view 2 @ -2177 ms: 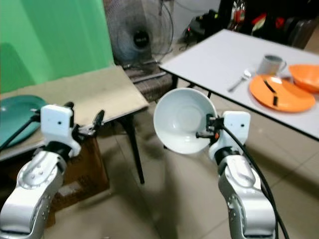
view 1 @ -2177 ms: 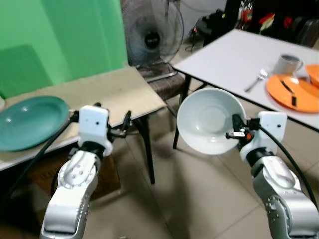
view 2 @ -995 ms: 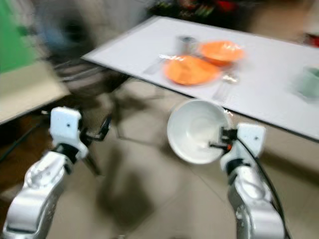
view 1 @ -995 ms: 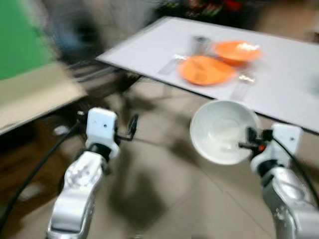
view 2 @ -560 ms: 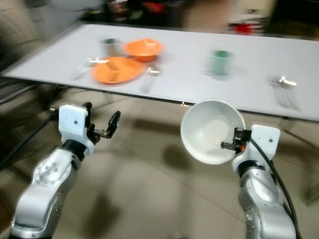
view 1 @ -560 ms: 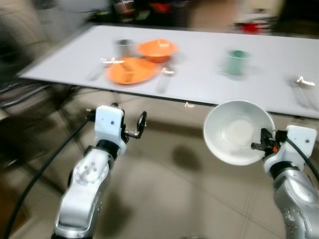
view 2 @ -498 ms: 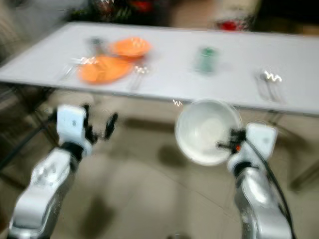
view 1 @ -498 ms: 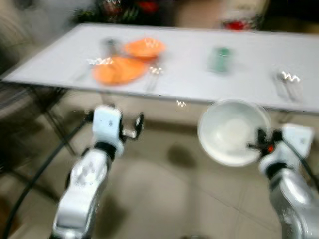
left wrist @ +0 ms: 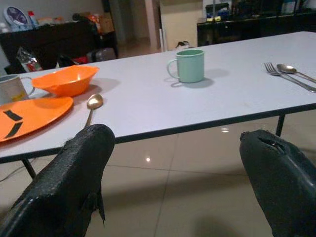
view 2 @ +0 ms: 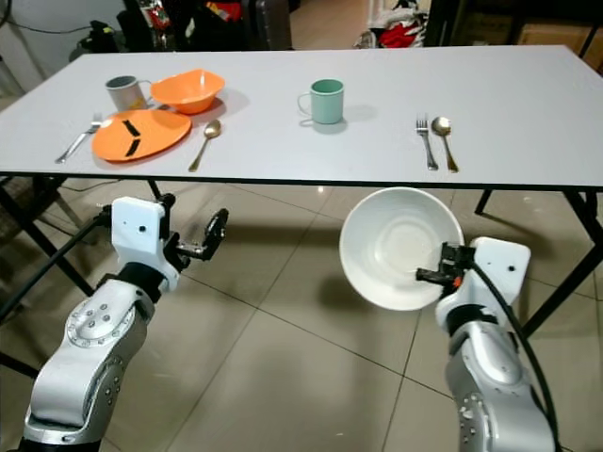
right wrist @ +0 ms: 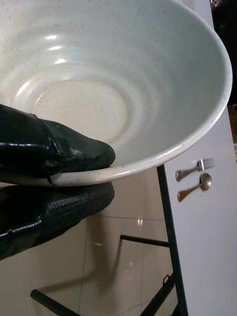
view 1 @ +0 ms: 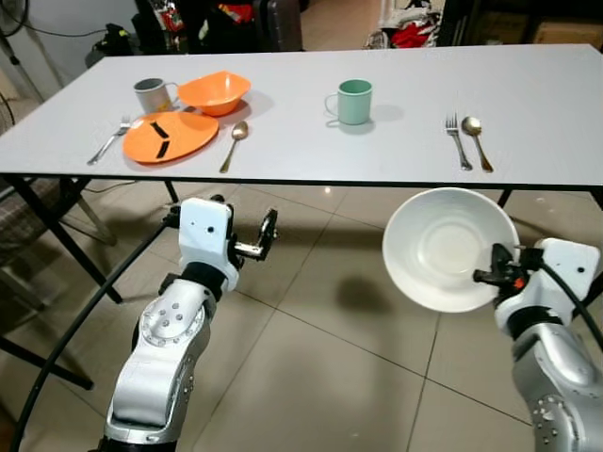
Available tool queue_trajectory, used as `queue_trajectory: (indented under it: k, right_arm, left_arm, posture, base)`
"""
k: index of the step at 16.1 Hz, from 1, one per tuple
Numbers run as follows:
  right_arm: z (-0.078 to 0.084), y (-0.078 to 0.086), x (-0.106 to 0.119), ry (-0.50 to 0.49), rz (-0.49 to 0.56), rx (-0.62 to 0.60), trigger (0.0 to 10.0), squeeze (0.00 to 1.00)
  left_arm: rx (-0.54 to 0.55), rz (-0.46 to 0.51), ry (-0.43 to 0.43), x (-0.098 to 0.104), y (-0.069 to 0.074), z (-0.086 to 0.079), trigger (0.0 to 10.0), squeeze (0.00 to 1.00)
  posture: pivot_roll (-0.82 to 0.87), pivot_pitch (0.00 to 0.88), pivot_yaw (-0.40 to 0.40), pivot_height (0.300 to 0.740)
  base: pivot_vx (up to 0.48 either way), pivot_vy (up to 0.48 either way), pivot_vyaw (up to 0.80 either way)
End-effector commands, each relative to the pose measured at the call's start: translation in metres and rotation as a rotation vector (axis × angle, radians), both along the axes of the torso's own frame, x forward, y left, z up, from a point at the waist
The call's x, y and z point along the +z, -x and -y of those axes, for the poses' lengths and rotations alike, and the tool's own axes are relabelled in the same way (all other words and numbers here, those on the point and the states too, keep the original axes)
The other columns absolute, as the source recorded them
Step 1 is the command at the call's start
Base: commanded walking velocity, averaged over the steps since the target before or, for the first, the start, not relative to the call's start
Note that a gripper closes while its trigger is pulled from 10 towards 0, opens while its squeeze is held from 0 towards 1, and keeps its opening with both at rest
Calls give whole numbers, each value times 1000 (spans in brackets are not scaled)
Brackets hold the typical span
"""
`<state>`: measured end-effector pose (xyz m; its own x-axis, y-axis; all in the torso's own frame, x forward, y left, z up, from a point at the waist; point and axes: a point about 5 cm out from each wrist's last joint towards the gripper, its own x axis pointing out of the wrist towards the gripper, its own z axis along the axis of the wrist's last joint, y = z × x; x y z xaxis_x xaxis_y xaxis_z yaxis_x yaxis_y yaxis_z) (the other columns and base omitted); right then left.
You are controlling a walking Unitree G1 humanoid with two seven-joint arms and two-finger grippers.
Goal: Setting the table
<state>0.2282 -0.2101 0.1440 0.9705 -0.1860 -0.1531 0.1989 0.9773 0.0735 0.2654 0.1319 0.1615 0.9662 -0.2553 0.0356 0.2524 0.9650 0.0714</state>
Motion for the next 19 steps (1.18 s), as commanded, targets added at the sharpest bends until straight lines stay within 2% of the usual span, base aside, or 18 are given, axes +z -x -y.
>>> queue_trajectory:
  k: [1, 8, 19]
  right_arm:
    - [-6, -3, 11, -12, 51, 23, 10000, 0]
    - [-7, -6, 13, -21, 58, 26, 10000, 0]
    - [-13, -11, 19, -29, 91, 66, 10000, 0]
  left_arm:
    - [5, -6, -4, 0, -1, -4, 10000, 0]
    - [3, -5, -3, 0, -2, -5, 10000, 0]
    - [26, 5, -1, 1, -4, -11, 10000, 0]
  posture:
    - [-137, 42, 87, 740]
    - [-136, 40, 84, 740]
    - [-134, 37, 74, 740]
  base:
    - [259, 0, -563]
    - [272, 0, -753]
    - [339, 0, 0]
